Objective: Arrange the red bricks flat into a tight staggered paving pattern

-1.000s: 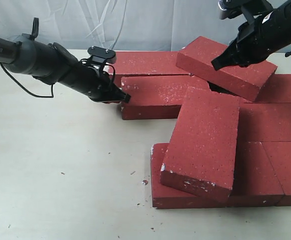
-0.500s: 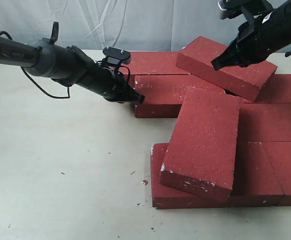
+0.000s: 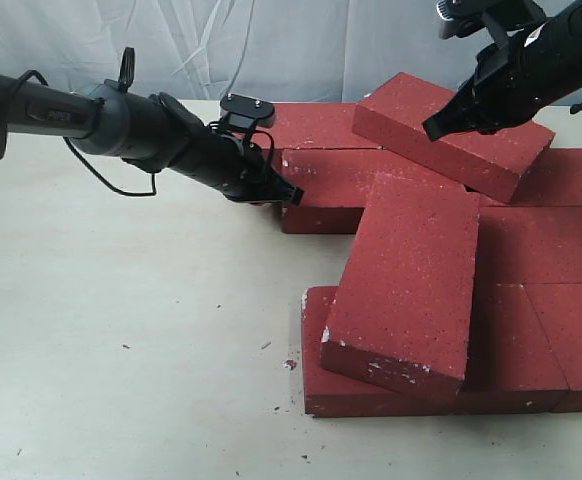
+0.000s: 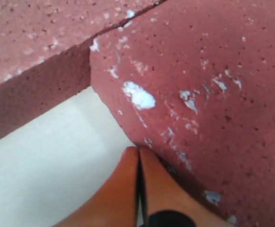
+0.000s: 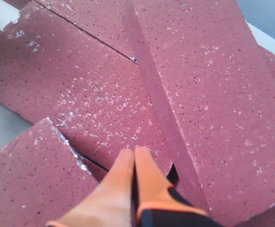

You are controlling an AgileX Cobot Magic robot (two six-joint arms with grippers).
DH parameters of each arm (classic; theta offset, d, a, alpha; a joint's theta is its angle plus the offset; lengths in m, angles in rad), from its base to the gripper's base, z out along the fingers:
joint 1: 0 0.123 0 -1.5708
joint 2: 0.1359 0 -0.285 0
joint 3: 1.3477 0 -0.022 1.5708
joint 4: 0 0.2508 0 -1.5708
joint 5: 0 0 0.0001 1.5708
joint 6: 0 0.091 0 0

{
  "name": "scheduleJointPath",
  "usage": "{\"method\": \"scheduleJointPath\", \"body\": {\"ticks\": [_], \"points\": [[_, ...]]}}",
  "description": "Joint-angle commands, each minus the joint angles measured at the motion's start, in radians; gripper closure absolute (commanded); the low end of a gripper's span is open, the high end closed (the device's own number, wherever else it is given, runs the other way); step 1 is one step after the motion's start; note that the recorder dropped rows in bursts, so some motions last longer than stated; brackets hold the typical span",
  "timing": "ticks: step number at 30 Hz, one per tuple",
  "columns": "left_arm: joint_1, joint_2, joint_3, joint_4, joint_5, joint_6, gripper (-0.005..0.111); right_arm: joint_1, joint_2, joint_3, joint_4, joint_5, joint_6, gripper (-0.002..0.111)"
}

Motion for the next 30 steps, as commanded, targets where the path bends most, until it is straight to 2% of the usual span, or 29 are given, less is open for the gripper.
{"method": "scheduleJointPath", "body": {"ticks": [1,18,21,30], "points": [[-0.034,0.022,-0.016,-0.027,0.029,-0.002,0.107,-0.006,-0.008,0.007,0.000,-0.011,-0.001,0.109],[-0.081,0.022,-0.037,-0.030,0.017,-0.002,0.107,-0.006,-0.008,0.007,0.004,-0.011,-0.001,0.109],[-0.081,0.022,-0.037,0.011,0.021,-0.002,0.107,-0.006,-0.008,0.007,0.004,-0.011,-0.001,0.109],[-0.008,0.011,-0.037,0.049,0.039,-0.004,0.107,-0.006,-0.008,0.007,0.017,-0.018,-0.001,0.109]]}}
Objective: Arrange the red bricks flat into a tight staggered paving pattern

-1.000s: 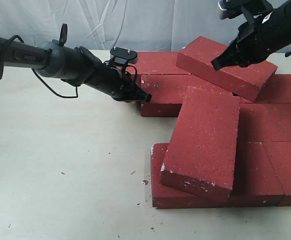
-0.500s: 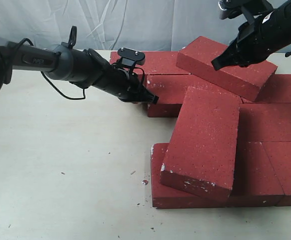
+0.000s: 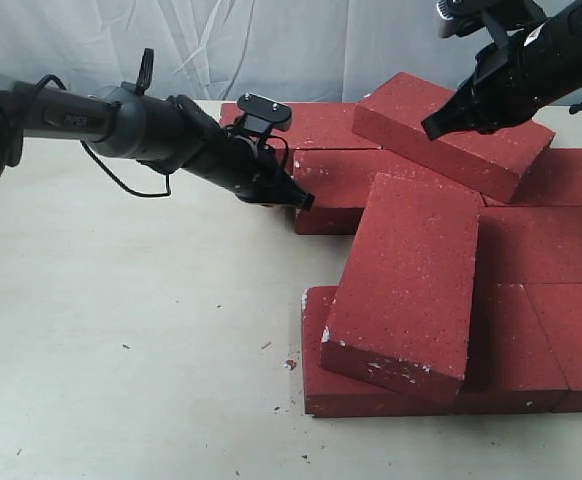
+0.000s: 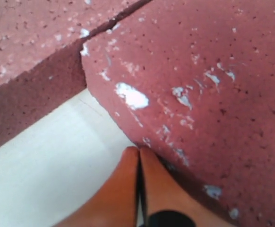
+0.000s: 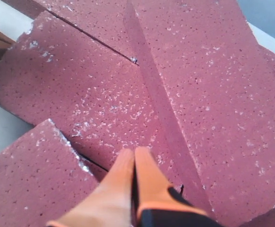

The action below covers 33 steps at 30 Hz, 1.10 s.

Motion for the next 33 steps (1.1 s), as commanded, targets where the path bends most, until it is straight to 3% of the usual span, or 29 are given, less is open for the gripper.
{"method": "scheduleJointPath", "body": {"ticks": [1,7,14,18,23,26,29,33], "points": [[0.035,-0.003,-0.007,0.008,0.066,-0.002,0.107,-0.006,-0.008,0.007,0.009,-0.018,-0.001,0.109],[0.099,-0.034,-0.007,0.096,0.118,-0.061,0.107,-0.006,-0.008,0.007,0.009,-0.018,-0.001,0.109],[0.130,-0.152,-0.007,0.355,0.270,-0.222,0.107,-0.006,-0.017,0.007,0.020,0.086,-0.001,0.109],[0.096,-0.272,0.013,0.391,0.439,-0.239,0.107,-0.006,-0.104,0.007,0.032,0.307,0.020,0.109],[-0.007,-0.364,0.101,0.397,0.430,-0.217,0.107,0.000,-0.196,0.007,0.213,0.216,0.008,0.109],[-0.029,-0.368,0.103,0.396,0.461,-0.230,0.107,0.000,-0.203,0.007,0.119,0.245,0.008,0.109],[-0.031,-0.368,0.103,0.436,0.552,-0.293,0.107,0.000,-0.203,0.007,-0.022,0.312,0.165,0.109],[-0.061,-0.366,0.116,0.488,0.596,-0.333,0.107,0.000,-0.197,0.007,-0.234,0.541,0.347,0.109]]}}
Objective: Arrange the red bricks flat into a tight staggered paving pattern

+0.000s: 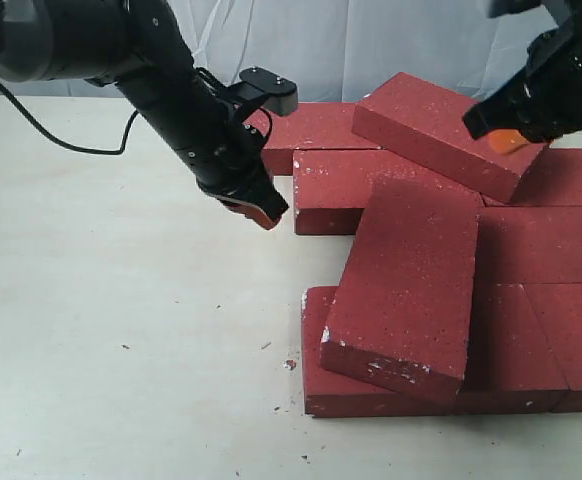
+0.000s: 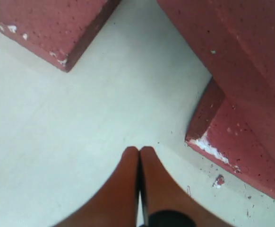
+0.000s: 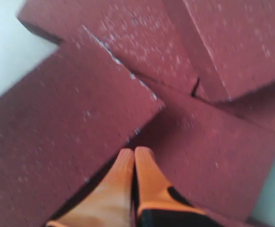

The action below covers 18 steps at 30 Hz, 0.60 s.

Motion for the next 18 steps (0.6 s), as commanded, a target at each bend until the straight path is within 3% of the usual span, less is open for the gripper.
{"method": "scheduleJointPath", "body": {"ticks": [1,5,12,18], "points": [[-0.042,-0.007,0.017,0.033,0.016,-0.025,0.107,0.000,0.004,0.004,-0.127,0.193,0.142,0.109],[-0.090,0.012,0.019,0.038,0.008,-0.028,0.107,-0.002,0.013,0.034,-0.103,0.257,0.142,0.109],[-0.138,0.050,0.020,0.038,-0.034,-0.045,0.107,-0.002,0.025,0.198,-0.098,0.044,0.140,0.109],[-0.155,0.071,0.020,0.034,-0.068,-0.069,0.107,0.000,0.078,0.228,-0.041,0.021,0.138,0.109]]}}
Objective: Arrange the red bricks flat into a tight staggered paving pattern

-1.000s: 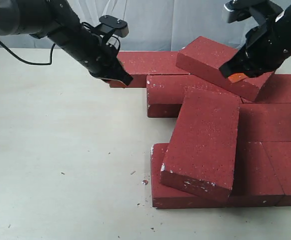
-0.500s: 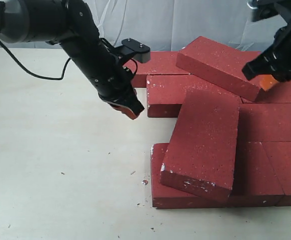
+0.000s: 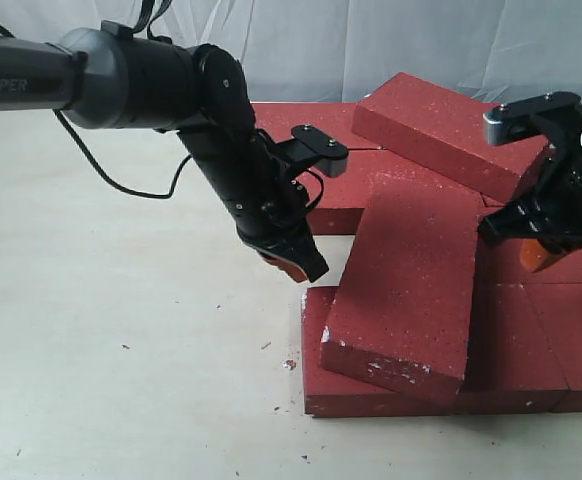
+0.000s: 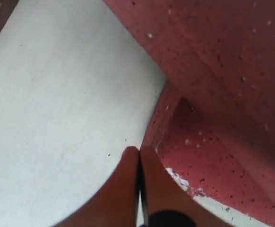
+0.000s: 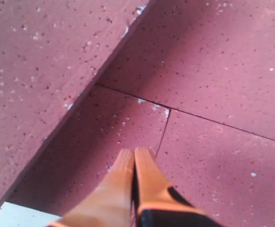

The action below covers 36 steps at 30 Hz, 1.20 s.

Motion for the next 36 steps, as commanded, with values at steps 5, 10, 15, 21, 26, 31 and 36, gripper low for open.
{"method": "scheduleJointPath", "body": {"ticks": [5,10,15,21,26,31,36], "points": [[-0.034,0.007,0.002,-0.032,-0.083,-0.014,0.107,0.017,0.078,0.015,0.092,-0.018,-0.028,0.109],[-0.052,0.022,0.002,-0.067,-0.113,-0.014,0.107,0.035,0.106,0.015,0.115,-0.041,-0.033,0.109],[-0.053,0.036,0.002,-0.067,-0.131,-0.011,0.107,0.063,0.110,0.015,0.122,-0.069,-0.037,0.109],[-0.053,0.001,0.002,-0.065,-0.129,-0.003,0.107,0.107,0.110,0.002,0.170,-0.079,-0.072,0.109],[-0.053,-0.061,0.002,-0.039,-0.106,-0.003,0.107,0.136,0.095,-0.052,0.177,-0.033,-0.082,0.109],[-0.051,-0.177,0.002,0.175,-0.021,-0.160,0.107,0.147,0.067,-0.193,0.298,0.000,-0.142,0.109],[-0.013,-0.252,0.058,0.332,0.036,-0.291,0.107,0.150,0.153,-0.302,0.417,-0.020,-0.208,0.109]]}}
